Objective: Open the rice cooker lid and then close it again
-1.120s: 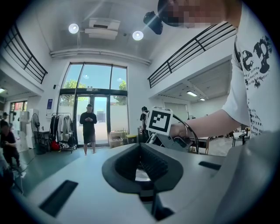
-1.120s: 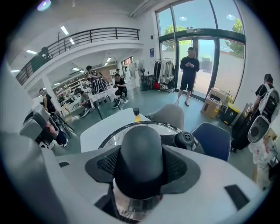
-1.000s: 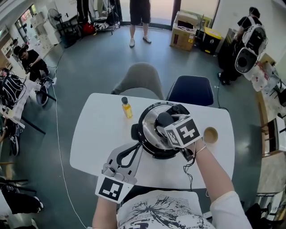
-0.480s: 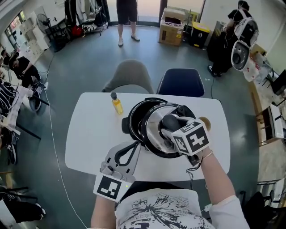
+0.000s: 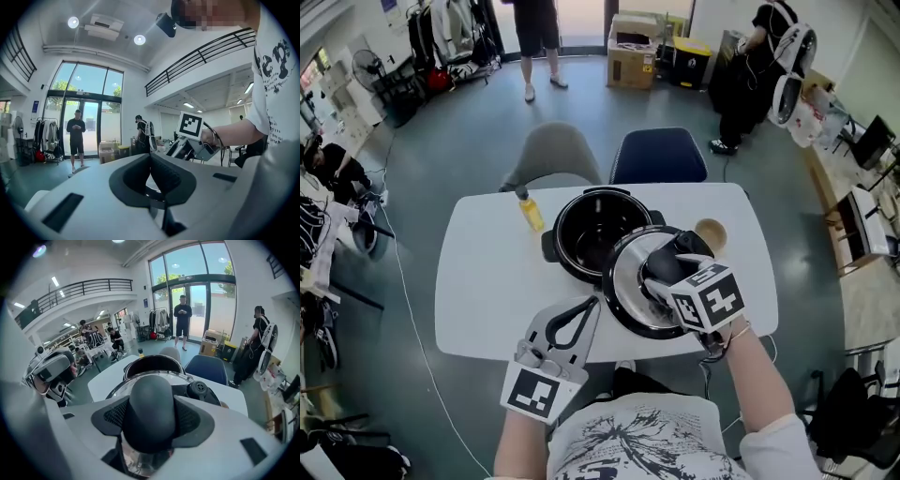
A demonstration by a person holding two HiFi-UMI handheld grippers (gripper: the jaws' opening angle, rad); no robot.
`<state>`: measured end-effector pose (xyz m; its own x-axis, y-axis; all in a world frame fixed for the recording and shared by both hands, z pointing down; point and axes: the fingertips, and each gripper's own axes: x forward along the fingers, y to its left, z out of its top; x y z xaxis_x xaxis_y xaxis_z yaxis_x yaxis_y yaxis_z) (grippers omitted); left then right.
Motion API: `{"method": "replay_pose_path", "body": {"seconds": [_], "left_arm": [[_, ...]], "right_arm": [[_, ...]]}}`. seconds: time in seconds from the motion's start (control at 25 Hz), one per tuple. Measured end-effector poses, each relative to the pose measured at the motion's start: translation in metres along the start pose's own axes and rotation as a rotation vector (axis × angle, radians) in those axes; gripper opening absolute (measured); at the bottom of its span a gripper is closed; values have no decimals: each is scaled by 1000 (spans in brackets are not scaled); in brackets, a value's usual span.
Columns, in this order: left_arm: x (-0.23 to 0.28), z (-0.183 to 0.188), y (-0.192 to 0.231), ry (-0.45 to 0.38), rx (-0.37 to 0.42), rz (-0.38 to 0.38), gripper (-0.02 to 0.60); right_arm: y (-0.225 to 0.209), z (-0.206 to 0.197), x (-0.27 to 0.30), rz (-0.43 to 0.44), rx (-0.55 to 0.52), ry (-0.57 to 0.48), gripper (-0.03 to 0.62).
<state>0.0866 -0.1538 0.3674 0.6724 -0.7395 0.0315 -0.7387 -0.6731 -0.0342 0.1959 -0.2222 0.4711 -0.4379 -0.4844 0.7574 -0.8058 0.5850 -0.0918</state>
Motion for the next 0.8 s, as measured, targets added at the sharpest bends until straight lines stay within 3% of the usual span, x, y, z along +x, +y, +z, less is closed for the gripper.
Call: {"method": "replay_pose_path", "body": {"seconds": [0.36,0.8], "left_arm": [[-54,-18,-38,45,-35,-39,14],[-122,-16,-80,26,-17,-47,14]], "right_arm": [[34,-52,-38,-31,59,-5,291],[100,-104,-64,-10,69,-4,291]]}}
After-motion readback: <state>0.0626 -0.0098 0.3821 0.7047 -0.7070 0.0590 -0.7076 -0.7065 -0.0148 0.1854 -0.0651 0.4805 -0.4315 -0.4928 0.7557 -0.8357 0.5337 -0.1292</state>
